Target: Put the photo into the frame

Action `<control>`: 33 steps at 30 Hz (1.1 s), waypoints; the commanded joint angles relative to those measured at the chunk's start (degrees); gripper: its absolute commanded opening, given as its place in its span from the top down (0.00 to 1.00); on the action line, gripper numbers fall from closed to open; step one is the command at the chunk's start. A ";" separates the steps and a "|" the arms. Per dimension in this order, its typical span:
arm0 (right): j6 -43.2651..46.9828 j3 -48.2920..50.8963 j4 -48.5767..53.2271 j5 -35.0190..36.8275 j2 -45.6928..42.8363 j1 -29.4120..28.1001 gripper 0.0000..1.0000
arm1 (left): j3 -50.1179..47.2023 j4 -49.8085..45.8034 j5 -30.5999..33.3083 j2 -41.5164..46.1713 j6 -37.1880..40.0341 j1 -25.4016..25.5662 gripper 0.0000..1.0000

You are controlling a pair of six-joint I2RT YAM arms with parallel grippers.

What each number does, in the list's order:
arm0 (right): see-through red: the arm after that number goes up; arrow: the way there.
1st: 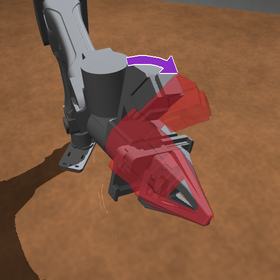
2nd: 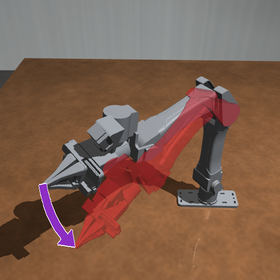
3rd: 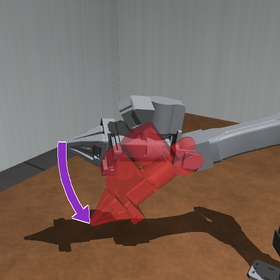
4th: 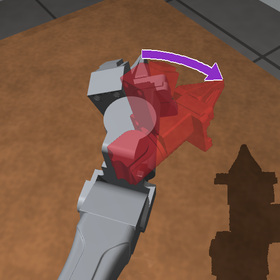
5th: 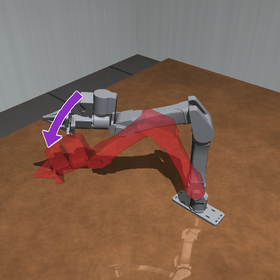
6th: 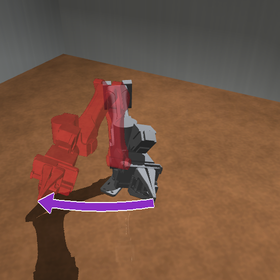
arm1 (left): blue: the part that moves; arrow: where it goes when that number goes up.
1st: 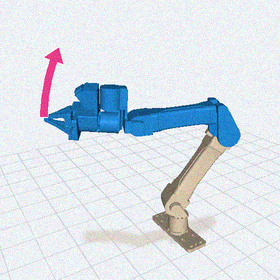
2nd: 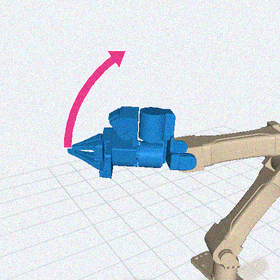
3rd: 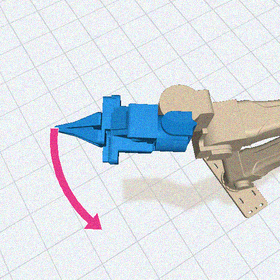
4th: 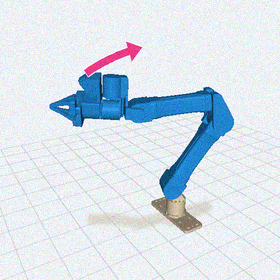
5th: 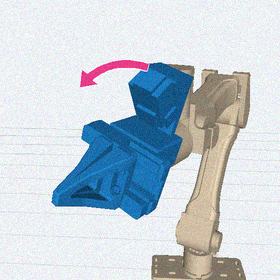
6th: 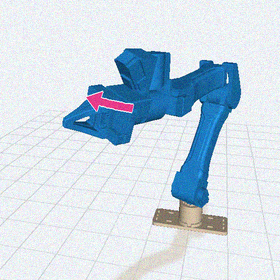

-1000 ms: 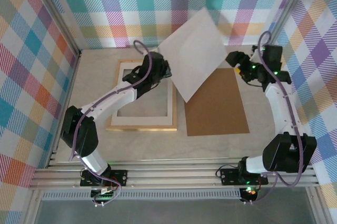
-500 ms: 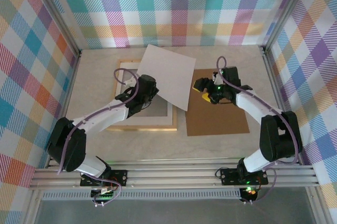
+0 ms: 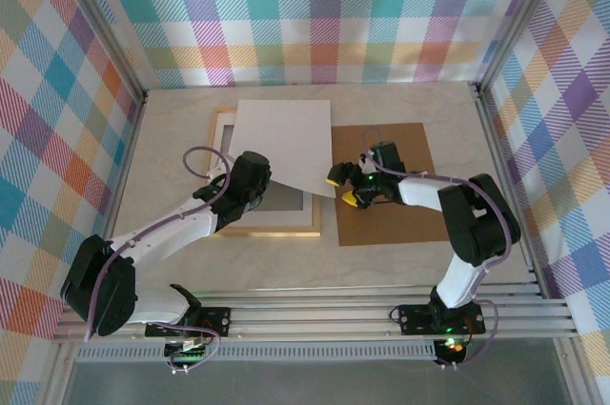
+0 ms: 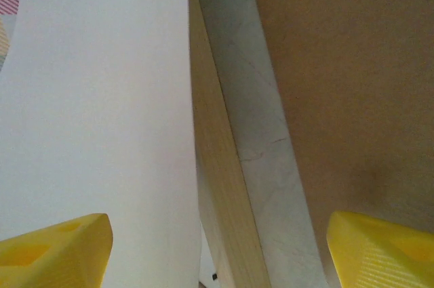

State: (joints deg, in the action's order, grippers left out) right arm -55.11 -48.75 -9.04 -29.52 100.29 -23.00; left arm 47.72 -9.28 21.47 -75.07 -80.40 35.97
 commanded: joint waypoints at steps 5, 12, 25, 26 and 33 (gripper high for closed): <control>-5.59 -2.57 -11.28 -3.11 3.80 -1.26 0.21 | -2.20 -4.59 -0.85 3.40 -2.39 0.33 1.00; -5.81 -5.39 -9.35 -4.33 3.68 -2.05 0.42 | -4.51 -4.11 -1.80 3.59 -2.12 0.33 1.00; -5.80 -5.99 -7.62 -3.89 2.80 -2.12 0.74 | -6.02 -4.16 -2.05 4.80 -1.21 0.33 1.00; -5.73 -6.24 -7.24 -3.67 2.93 -2.12 0.76 | -6.01 -4.54 -1.98 5.08 -0.93 0.25 1.00; -4.74 -7.71 -5.82 -3.49 3.07 -2.12 1.00 | -6.03 -8.90 -4.04 7.17 3.26 -1.48 0.46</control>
State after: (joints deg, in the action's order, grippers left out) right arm -60.80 -54.63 -15.40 -32.47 104.42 -24.77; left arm 42.13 -14.17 18.63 -69.30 -79.57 35.48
